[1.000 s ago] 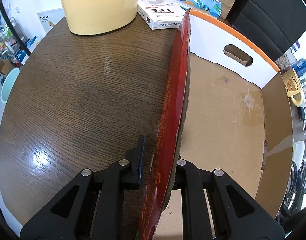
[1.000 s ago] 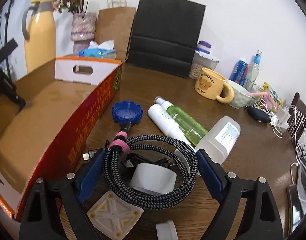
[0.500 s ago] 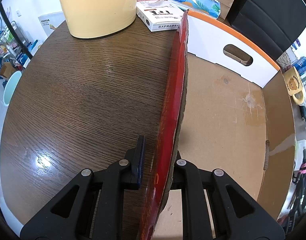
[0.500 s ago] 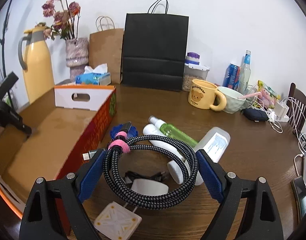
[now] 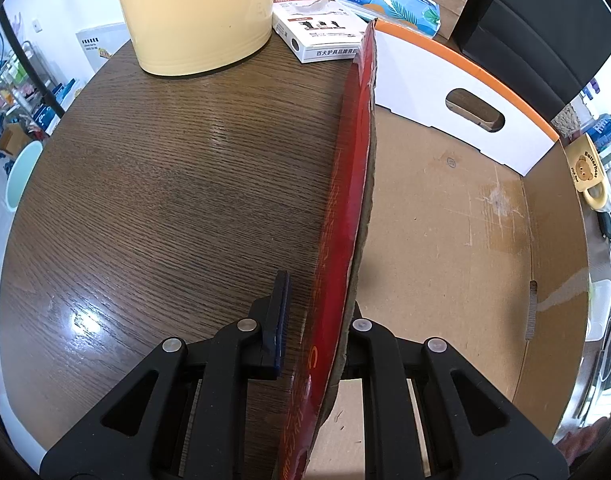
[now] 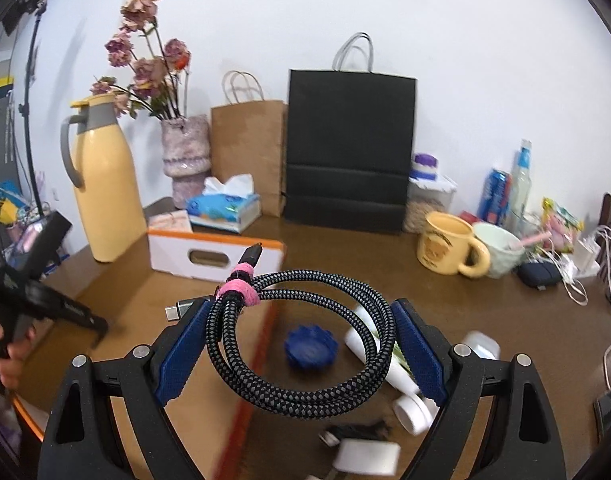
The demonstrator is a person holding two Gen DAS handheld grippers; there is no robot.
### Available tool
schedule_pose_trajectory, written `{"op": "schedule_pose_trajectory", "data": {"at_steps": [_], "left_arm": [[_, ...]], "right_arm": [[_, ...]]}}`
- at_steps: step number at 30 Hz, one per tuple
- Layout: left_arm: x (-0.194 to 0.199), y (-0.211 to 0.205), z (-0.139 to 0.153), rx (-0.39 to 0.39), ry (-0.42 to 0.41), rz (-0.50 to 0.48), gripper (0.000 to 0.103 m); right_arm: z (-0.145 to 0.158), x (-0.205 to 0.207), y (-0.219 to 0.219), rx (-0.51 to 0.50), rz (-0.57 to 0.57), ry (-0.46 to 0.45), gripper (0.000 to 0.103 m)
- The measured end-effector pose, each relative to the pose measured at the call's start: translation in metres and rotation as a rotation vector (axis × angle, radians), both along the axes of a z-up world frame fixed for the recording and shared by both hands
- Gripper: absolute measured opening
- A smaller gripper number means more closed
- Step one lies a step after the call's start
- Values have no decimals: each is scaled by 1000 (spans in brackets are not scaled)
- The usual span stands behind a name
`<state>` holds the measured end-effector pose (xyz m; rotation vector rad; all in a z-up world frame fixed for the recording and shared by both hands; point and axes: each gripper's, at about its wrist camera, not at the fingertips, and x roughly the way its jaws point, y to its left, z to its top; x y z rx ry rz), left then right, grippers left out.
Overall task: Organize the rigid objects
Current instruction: 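Carry the cable into the box and open the right gripper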
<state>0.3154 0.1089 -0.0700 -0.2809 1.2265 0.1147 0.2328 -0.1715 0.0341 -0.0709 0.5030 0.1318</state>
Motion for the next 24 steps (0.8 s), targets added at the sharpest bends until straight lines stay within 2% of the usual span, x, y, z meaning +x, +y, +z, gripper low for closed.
{"op": "schedule_pose_trajectory", "data": {"at_steps": [7,14,20,24], "left_arm": [[1,0,0,-1,3,0,11],[2,1,0,2,4,0,11],[-1,-1,3,19,-12,10,11],[-2,-3,3,21,-10,8,11]], "right_arm": [[11,32,36,-13,52,11,93],[-1,81,72,-42,96,117,93],[-21,106,89,-85,143,217,93],[-25,110,92,-81,173,238,93]]}}
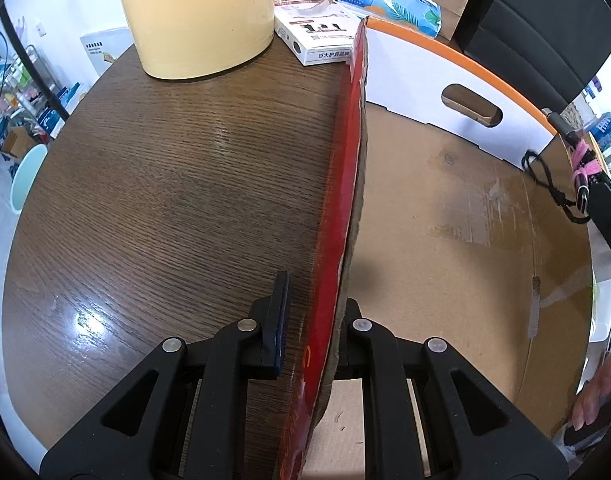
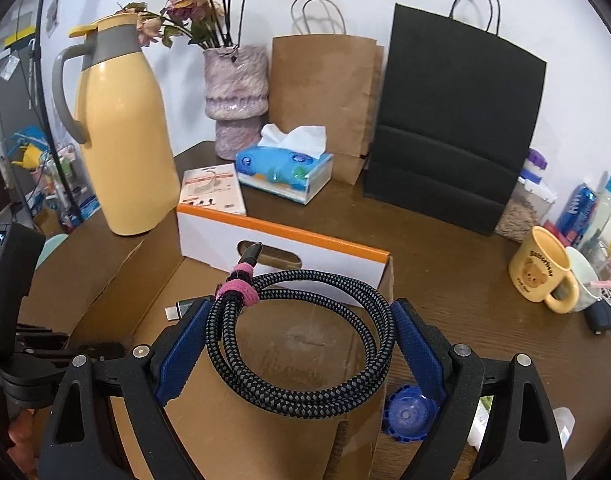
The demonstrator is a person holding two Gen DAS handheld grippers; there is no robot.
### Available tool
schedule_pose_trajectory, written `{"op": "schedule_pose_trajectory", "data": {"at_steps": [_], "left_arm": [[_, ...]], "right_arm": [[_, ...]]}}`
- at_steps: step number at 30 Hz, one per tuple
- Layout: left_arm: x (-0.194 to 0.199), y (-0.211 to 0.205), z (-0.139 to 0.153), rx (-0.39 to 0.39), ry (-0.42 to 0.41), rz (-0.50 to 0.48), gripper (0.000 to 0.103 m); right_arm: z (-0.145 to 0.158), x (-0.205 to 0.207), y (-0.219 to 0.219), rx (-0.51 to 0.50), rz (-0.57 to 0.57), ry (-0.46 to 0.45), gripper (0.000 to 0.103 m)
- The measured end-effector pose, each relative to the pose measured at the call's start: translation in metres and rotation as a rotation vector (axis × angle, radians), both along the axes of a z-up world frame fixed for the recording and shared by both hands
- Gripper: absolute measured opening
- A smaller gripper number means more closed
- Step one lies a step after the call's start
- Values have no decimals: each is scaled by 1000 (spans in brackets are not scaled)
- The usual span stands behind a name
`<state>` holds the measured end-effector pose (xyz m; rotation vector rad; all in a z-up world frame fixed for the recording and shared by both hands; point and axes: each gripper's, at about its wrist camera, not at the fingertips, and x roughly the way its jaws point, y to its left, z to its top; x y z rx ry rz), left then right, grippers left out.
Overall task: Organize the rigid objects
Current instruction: 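Carry the cable into the box and open the right gripper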
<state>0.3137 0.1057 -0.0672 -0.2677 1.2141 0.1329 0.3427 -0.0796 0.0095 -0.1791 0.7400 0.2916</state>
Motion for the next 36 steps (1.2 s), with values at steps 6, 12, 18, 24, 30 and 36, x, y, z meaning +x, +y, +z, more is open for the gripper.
{"op": "schedule_pose_trajectory", "data": {"at_steps": [6,12,18,24,30,36], "left_arm": [[0,-1,0,5,1,4,11],[1,-3,-1,6,2,5,11],[1,-3,-1,3,3,4,11],[1,-4,-2,3,3,5,11],[2,-4,-2,3,4,5,11],[2,-4,-2,3,4,4,11]], "right_arm": [[-3,1,-4,14,1,17,93],[-2,0,-1,12,14,17,93],[-2,-2,2,6,30,16,95],[0,-4,1,17,32,6,95],[0,-4,0,24,26,3,95],[3,-5,-4,35,7,-6,95]]}}
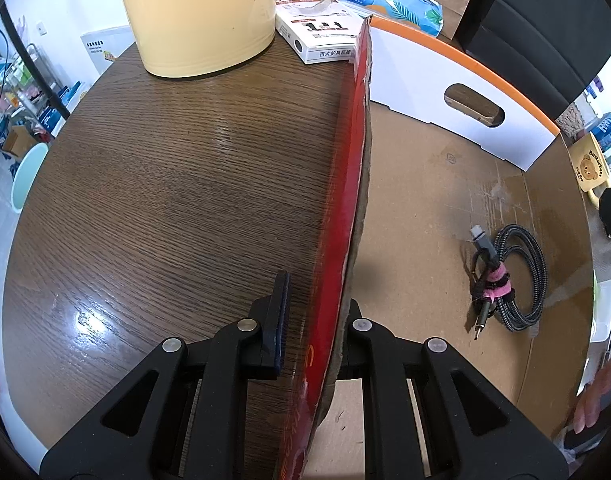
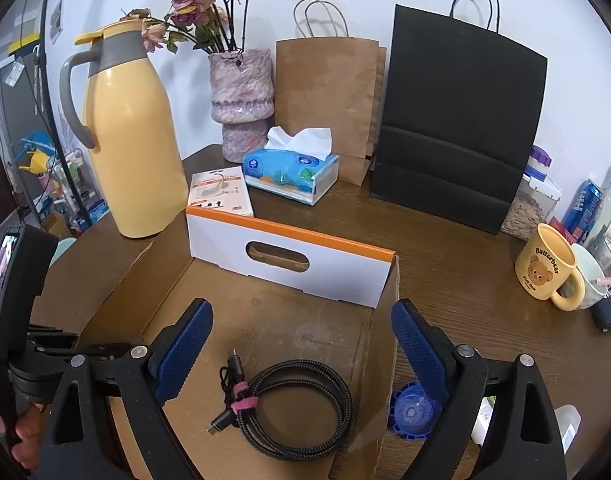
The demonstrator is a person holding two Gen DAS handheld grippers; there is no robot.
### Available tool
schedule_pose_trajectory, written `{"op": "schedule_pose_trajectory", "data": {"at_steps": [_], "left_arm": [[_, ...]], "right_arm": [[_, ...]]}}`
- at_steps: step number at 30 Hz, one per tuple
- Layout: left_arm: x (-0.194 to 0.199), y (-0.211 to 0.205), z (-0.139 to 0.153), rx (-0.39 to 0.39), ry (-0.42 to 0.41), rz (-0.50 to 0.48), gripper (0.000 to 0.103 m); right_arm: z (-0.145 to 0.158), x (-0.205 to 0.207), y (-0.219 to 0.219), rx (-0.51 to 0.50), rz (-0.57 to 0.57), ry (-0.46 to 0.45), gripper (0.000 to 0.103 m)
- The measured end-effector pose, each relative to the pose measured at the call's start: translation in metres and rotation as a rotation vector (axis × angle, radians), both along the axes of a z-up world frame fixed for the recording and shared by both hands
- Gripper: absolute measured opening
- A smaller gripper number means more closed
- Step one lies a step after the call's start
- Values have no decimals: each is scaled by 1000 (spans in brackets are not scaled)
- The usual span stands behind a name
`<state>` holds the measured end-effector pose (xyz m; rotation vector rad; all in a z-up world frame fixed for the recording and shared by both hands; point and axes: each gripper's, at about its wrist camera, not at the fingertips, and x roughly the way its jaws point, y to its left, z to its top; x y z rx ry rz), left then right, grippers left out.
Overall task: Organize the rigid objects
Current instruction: 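Carry the cable into the box and open the right gripper, then move the right gripper to the white plastic jug and grasp it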
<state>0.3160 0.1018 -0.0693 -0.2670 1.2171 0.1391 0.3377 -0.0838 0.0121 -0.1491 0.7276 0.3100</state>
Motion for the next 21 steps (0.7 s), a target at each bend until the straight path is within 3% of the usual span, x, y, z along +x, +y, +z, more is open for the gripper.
{"op": "schedule_pose_trajectory", "data": {"at_steps": [21], "left_arm": [[0,0,0,-2,1,-1,11]], "right_arm": [[17,-19,-23,-4,-73,-42,95]]}}
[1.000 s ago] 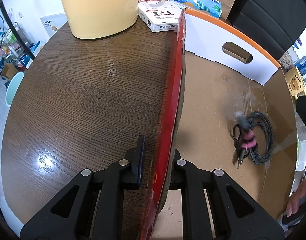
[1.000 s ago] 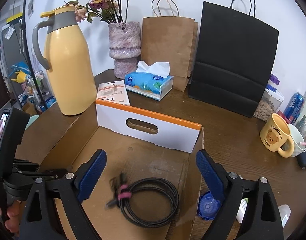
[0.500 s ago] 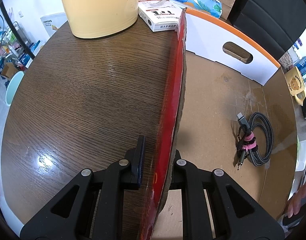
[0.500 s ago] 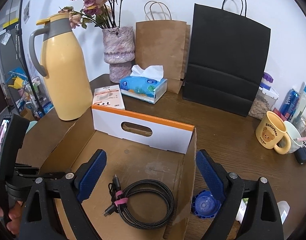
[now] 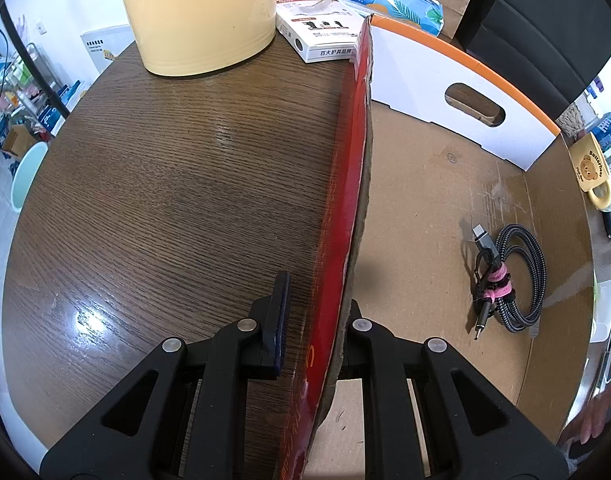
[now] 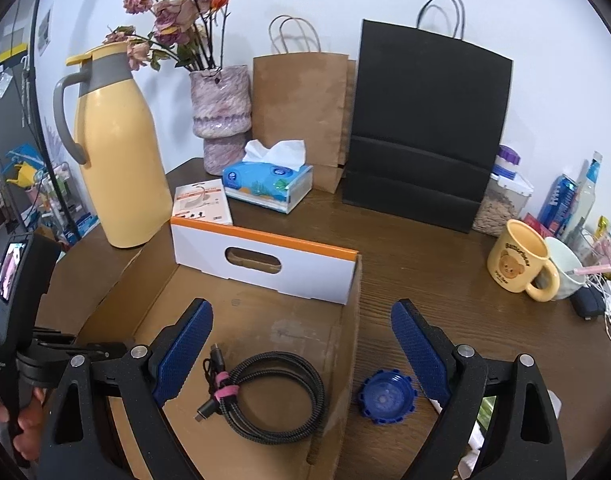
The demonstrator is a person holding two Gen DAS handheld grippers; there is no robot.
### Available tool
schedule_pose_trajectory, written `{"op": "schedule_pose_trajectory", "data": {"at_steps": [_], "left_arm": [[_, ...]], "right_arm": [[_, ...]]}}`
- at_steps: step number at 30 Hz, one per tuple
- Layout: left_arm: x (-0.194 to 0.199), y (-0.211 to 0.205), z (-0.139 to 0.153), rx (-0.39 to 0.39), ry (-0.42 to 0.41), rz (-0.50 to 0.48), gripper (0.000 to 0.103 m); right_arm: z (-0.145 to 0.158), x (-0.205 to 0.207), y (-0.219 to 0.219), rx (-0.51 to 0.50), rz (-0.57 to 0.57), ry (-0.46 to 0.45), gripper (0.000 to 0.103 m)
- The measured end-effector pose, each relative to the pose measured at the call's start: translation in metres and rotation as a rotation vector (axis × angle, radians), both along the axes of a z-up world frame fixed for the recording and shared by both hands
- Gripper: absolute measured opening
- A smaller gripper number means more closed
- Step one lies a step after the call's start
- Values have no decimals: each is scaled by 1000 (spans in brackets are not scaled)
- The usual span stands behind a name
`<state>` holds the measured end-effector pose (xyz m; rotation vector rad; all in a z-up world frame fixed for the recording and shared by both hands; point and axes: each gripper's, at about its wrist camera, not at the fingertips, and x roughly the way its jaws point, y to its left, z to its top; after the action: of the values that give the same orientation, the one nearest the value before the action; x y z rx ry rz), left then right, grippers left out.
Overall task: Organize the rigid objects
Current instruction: 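Move the right gripper to the white plastic jug and grasp it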
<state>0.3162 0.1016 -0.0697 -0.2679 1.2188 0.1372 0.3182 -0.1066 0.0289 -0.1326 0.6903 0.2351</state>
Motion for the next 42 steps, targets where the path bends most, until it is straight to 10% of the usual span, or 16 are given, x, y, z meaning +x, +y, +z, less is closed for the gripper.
{"op": "schedule_pose_trajectory", "data": {"at_steps": [27,42], "left_arm": [[-2,2,-1,3,0,-1,11],[-3,3,-1,2,3,-4,11]], "right_arm": [[-19,-78,-153,-93,-349,25,95],[-68,-49,-192,3,-513,100,95]]}}
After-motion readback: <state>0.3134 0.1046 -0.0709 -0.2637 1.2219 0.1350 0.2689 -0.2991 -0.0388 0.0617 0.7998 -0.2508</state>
